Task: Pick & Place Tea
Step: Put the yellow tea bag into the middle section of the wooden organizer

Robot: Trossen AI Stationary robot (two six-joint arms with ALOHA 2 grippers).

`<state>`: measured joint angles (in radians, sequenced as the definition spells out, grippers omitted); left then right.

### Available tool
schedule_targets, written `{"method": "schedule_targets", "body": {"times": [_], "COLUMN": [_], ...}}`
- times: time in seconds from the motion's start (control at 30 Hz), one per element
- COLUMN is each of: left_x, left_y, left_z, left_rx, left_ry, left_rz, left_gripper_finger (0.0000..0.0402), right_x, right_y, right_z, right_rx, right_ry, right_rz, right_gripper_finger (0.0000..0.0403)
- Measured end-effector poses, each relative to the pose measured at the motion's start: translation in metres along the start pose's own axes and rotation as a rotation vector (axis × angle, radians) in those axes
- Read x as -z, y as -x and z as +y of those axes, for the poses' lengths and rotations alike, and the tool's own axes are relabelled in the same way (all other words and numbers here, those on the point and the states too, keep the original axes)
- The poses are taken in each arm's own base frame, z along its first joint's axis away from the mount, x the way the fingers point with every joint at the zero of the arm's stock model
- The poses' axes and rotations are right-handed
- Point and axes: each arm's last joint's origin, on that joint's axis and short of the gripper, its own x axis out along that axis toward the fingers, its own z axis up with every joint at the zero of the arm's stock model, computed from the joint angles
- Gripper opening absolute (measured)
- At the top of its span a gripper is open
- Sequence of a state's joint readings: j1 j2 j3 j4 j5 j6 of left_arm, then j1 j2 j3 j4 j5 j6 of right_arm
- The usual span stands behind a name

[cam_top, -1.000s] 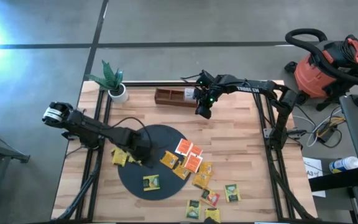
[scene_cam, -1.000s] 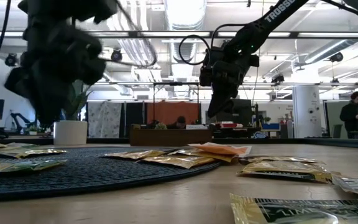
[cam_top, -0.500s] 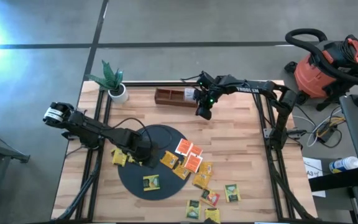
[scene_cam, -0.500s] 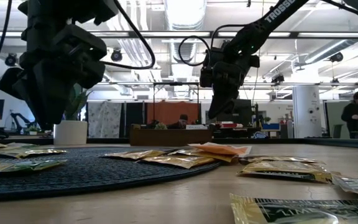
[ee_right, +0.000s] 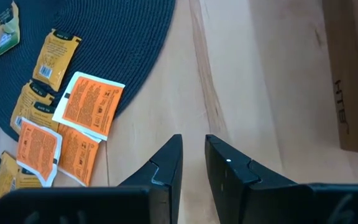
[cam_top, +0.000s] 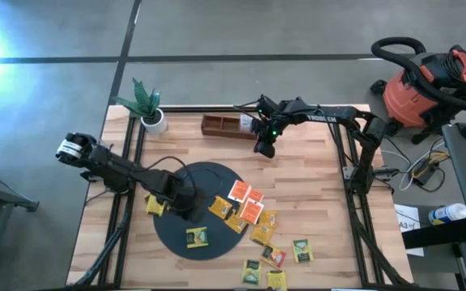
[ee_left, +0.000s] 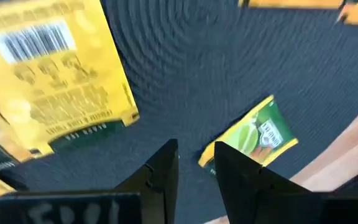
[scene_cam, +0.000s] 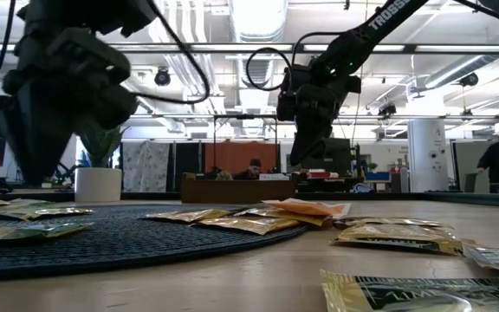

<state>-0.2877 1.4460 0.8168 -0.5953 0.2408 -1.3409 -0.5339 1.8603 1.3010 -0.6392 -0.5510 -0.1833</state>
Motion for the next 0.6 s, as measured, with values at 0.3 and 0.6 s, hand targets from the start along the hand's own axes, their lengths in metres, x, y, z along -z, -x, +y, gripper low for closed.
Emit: {"method": "schedule_targets", "body": {"times": [0.3, 0.6], "left_x": [0.014, 0.026], "left_y": [-0.021, -0.027], "left_z": [0.002, 0.006], "left_rx": [0.143, 0.104], "left_ry": [0.077, 0.086], "left_rz": [0.044, 0.035], "left_gripper_finger": [0.0099, 0.0099], "right_x": [0.0, -0.001], "right_y": [0.0, 0.0], "right_z": [0.001, 0.0], "right_rx": [-0.001, 0.001], "right_ry": [0.002, 0.009], "right_rz": [-0.001, -0.012], "right_gripper_finger": [0.0068, 0.0068]}}
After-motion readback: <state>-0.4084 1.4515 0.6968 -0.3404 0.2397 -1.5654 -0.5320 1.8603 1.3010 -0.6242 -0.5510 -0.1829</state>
